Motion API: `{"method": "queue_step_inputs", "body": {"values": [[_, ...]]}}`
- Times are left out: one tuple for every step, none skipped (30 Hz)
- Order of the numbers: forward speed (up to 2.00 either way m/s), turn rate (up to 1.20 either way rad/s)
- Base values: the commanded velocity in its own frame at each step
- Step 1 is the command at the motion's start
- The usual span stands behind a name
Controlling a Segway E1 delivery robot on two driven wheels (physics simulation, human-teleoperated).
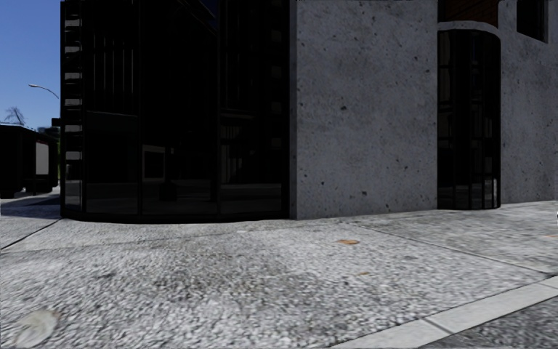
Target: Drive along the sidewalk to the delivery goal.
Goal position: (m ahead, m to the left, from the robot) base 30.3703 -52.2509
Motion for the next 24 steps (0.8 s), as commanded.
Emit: {"method": "queue_step_inputs", "body": {"values": [[2.0, -0.52], [2.0, -0.52], [2.0, -0.53], [2.0, -0.53], [2.0, -0.53], [2.0, -0.53], [2.0, -0.53], [2.0, -0.53], [2.0, -0.53], [1.94, -0.53], [1.94, -0.53], [1.88, -0.53], [1.83, -0.53], [1.81, -0.53], [1.81, -0.53], [1.81, -0.53], [1.81, -0.53], [1.81, -0.53], [1.81, -0.53], [1.81, -0.53], [1.8, -0.53], [1.79, -0.53], [1.79, -0.53], [1.77, -0.53]]}}
